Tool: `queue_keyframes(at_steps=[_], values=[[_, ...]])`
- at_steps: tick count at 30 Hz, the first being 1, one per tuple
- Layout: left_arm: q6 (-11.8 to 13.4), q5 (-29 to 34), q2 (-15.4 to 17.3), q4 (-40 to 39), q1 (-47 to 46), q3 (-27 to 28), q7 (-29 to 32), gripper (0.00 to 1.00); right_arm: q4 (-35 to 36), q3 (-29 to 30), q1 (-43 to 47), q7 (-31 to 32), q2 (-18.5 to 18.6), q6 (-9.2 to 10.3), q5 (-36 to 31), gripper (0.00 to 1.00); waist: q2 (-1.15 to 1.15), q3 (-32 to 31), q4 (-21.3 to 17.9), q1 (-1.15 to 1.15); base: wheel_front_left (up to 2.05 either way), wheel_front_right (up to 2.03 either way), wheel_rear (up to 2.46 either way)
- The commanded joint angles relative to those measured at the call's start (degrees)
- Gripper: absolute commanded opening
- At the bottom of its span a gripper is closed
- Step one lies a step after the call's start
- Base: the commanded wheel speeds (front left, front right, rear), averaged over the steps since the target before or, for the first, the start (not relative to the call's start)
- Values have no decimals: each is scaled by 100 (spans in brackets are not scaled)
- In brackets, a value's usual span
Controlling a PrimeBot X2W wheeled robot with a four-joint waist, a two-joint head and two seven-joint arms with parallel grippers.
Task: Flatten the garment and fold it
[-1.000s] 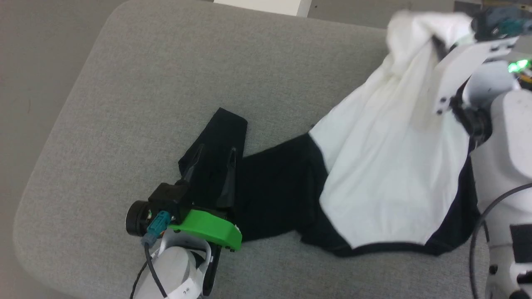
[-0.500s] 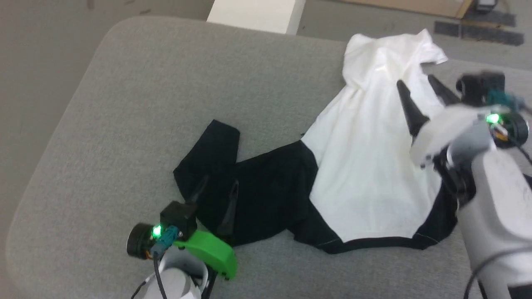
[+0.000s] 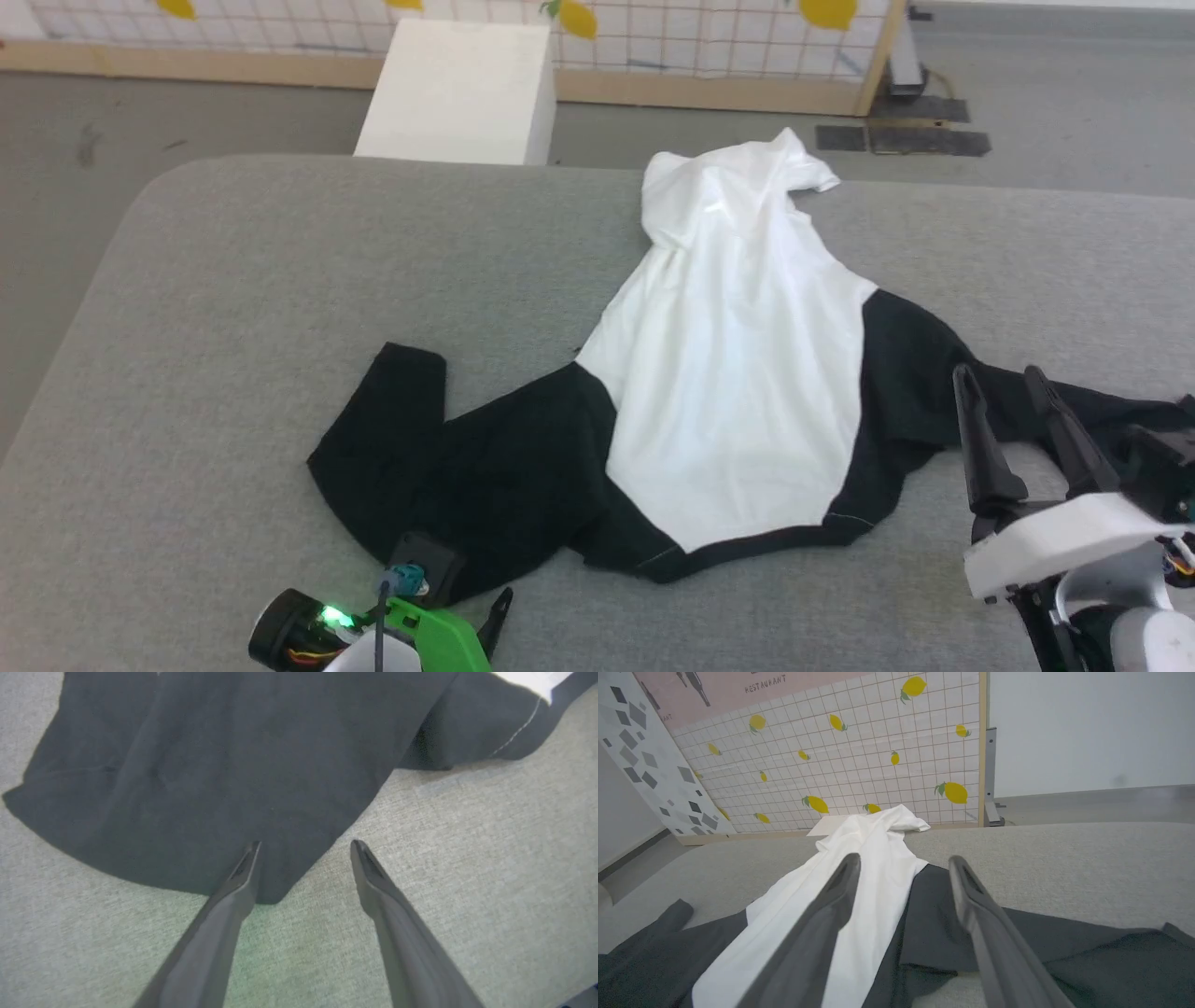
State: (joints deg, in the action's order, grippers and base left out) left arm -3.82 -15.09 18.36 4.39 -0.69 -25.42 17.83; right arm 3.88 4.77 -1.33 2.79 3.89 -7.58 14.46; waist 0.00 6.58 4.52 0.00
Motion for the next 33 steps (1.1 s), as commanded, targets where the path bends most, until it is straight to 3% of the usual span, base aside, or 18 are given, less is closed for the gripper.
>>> queue_keyframes(at_steps=[1,7,10,11,12,13,17,21,27,28,29,33], values=[[-31,88,99,-70,-55,-35,143,100,125,11,97,34,-44,9,49,100,0,-76,-201,0,0,0,0],[-144,100,233,1,-323,-225,678,100,329,-87,212,66,-97,9,218,100,0,101,-409,0,0,0,0],[-59,141,277,228,-423,-215,950,100,318,-106,182,20,-99,9,321,100,0,152,-474,0,0,0,0],[16,143,292,338,-435,-181,1078,43,309,-112,172,10,-100,9,340,100,0,168,-493,0,0,0,0],[83,135,300,415,-437,-141,1162,2,298,-117,162,4,-100,9,356,100,0,178,-508,0,0,0,0],[143,121,315,477,-448,-89,1192,0,285,-125,151,-3,-100,9,373,100,0,186,-522,0,0,0,0],[443,-65,420,495,-427,361,977,0,261,-148,119,-30,-101,9,431,100,0,224,-549,0,0,0,0],[842,-147,796,350,-425,1042,627,0,266,-115,87,-56,-101,9,428,100,0,289,-559,0,0,0,0],[879,-247,1142,342,-651,1500,195,0,233,-41,38,-82,-101,9,395,100,0,398,-565,0,0,0,0],[863,-265,1135,396,-700,1516,119,37,219,-27,41,-82,-101,9,395,100,0,401,-565,0,0,0,0],[842,-282,1119,470,-736,1510,73,99,203,-14,47,-78,-101,9,394,100,0,400,-564,0,0,0,0],[881,-373,892,699,-747,1487,-202,100,148,-6,95,-47,-101,9,363,100,0,326,-565,0,0,0,0]])
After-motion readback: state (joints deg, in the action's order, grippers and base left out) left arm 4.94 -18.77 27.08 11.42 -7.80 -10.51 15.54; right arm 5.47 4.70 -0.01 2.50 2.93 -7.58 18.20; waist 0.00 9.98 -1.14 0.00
